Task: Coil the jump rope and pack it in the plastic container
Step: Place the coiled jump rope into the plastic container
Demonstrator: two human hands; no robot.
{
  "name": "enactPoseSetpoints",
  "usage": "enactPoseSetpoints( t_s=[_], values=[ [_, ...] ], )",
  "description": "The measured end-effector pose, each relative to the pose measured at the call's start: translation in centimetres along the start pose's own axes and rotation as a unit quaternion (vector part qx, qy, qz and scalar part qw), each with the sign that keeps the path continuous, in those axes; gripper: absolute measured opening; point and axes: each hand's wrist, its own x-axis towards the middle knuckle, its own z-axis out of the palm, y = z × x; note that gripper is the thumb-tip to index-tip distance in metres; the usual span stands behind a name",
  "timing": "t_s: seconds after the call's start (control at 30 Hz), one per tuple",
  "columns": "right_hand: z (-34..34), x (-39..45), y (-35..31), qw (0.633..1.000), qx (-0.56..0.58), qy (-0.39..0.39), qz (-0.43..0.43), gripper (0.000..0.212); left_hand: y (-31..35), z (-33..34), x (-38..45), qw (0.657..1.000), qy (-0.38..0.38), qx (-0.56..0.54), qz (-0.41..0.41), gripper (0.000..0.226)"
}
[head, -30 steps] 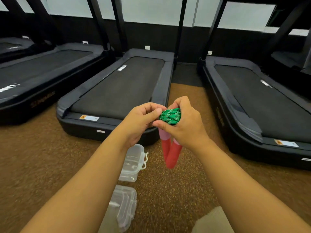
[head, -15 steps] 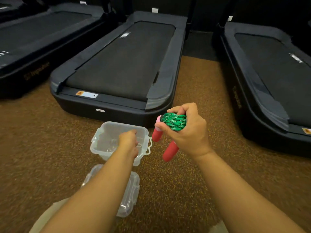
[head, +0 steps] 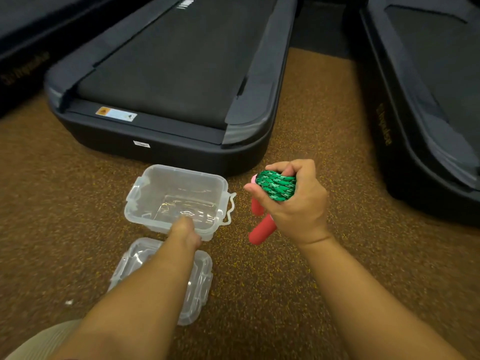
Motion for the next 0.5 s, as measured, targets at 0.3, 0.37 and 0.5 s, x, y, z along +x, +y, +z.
enactPoseSetpoints(
  t_s=[0.3, 0.37, 0.5],
  values=[
    [-0.1, 0.0, 1.1, 1.000, 0.008, 0.001, 0.015, 0.055, -1.8, -1.2, 2.2, 0.996, -0.018, 0.024, 0.087, 0.045],
    [-0.6, 0.3, 1.2, 1.000, 0.015, 0.011, 0.004, 0.056, -2.5, -1.5, 2.2, 0.988, -0.037, 0.084, 0.127, 0.036],
    [-1.4, 0.4, 1.3, 0.999, 0.024, 0.026, -0.009, 0.056, -4.1, -1.7, 0.3, 0.965, -0.089, 0.177, 0.172, 0.033]
  ],
)
